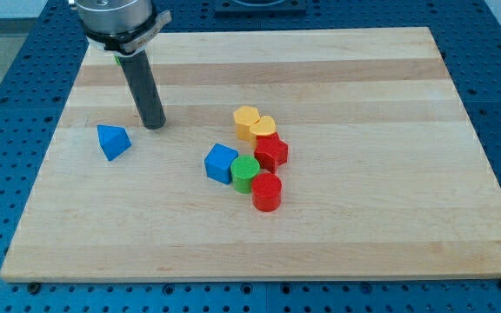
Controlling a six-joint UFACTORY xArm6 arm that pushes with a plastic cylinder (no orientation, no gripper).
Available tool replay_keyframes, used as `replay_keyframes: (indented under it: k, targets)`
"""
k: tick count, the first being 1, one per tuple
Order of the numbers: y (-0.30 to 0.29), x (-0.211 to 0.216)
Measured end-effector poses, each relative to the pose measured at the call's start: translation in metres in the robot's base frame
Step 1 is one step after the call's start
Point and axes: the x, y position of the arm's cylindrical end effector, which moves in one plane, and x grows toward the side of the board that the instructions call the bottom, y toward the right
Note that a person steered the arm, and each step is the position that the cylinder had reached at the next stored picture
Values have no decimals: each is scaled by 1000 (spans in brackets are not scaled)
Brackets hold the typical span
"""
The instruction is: Slightly push the green circle into the yellow blocks
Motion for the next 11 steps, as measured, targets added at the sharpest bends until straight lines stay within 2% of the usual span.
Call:
replay_keyframes:
  k: [2,5,6,8,9,10,11]
  targets:
    - [-16,63]
    - [-61,61]
    - [-61,34]
    - [-61,34]
    - [-45,46]
    - [21,97]
    - [22,115]
